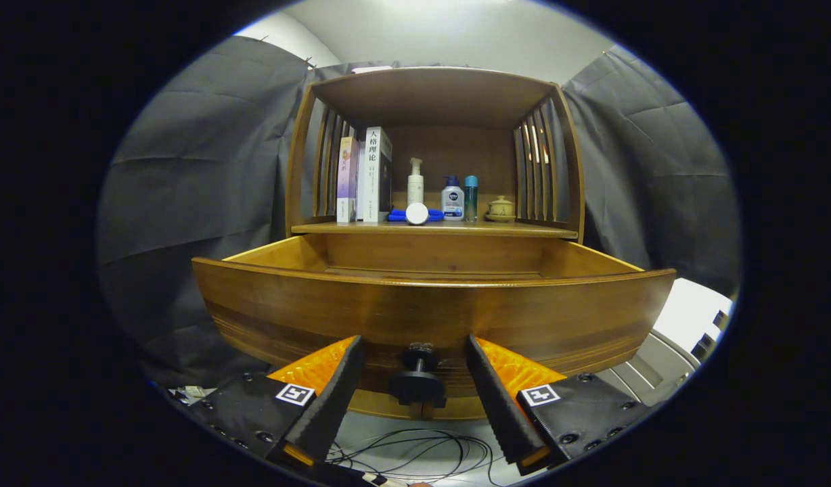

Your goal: Pull open the drawer, take out the items inside it, and place them on the countertop above the cabinet.

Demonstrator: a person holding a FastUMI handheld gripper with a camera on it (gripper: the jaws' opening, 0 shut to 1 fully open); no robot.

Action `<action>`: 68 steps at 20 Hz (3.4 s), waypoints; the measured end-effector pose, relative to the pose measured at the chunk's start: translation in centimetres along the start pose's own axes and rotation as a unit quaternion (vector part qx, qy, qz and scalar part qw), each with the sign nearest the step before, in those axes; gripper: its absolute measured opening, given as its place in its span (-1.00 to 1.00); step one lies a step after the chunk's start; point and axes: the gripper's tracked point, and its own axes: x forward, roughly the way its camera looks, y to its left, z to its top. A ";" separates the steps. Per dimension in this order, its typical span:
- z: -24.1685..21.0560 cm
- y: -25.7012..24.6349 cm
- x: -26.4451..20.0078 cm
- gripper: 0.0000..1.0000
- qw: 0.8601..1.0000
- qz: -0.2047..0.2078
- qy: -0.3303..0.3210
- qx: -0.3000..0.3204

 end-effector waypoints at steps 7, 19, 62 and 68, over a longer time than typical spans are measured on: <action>0.9 1.1 1.2 0.90 1.000 0.013 -0.018 0.003; 3.1 1.0 6.7 0.90 0.999 0.010 -0.026 0.031; 7.3 0.2 17.1 0.96 0.997 -0.039 -0.064 0.009; 9.7 1.5 9.2 0.96 0.996 -0.016 -0.091 0.000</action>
